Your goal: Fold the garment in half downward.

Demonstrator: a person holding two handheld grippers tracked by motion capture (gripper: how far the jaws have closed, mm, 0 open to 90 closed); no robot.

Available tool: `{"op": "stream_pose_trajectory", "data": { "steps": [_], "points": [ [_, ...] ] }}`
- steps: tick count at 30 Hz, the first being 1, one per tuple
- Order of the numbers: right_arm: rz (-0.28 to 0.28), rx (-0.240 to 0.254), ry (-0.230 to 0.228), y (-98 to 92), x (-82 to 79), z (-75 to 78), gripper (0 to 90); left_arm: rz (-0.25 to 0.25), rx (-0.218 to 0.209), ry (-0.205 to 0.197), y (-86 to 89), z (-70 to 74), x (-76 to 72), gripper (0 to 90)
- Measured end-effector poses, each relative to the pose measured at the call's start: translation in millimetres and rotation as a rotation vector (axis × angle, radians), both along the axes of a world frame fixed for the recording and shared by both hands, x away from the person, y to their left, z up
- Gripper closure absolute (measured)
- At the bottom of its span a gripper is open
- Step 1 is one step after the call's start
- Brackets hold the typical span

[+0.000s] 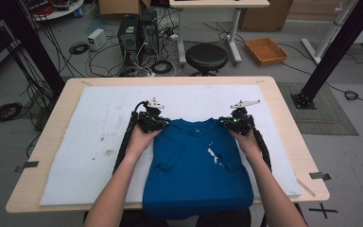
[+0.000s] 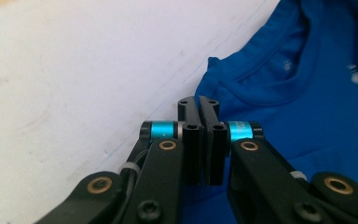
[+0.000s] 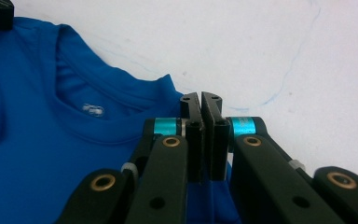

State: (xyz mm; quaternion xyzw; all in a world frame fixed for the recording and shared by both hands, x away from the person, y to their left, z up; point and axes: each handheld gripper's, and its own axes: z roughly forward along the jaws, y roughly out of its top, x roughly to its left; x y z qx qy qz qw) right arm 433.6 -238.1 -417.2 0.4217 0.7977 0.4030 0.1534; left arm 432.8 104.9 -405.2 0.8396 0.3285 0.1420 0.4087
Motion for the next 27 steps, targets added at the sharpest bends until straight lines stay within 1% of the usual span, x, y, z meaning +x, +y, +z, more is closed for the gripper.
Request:
{"op": "stream_pose_trajectory", "data": {
  "steps": [3, 6, 9, 11, 13, 17, 23, 27],
  "points": [
    [0.010, 0.013, -0.036, -2.0, -13.4, 9.9, 88.5, -0.012, -0.018, -0.048, 1.5, 11.6, -13.9, 88.0],
    [0.019, 0.027, -0.066, -4.7, -29.5, 18.0, 88.5, -0.026, -0.020, -0.084, 2.5, 18.5, -29.8, 88.1],
    [0.031, 0.036, -0.081, -7.0, -48.3, 22.9, 88.5, -0.044, -0.014, -0.102, 4.6, 21.2, -46.3, 88.1],
    [0.035, 0.027, -0.099, -8.3, -62.1, 24.1, 88.5, -0.054, -0.018, -0.114, 6.6, 21.7, -57.8, 88.0],
    [0.034, 0.025, -0.110, -10.0, -76.2, 23.7, 88.5, -0.062, -0.027, -0.118, 8.7, 21.3, -69.9, 88.0],
    [0.023, 0.002, -0.126, -10.7, -105.7, 22.1, 88.4, -0.073, -0.048, -0.125, 11.0, 18.5, -96.1, 88.0],
    [0.028, -0.007, -0.143, -10.5, -147.2, 20.2, 88.4, -0.099, -0.041, -0.128, 11.2, 13.2, -134.0, 88.0],
    [0.043, -0.014, -0.143, -10.9, -169.8, 16.5, 88.4, -0.126, -0.038, -0.124, 12.6, 8.9, -154.5, 87.9]
  ]
}}
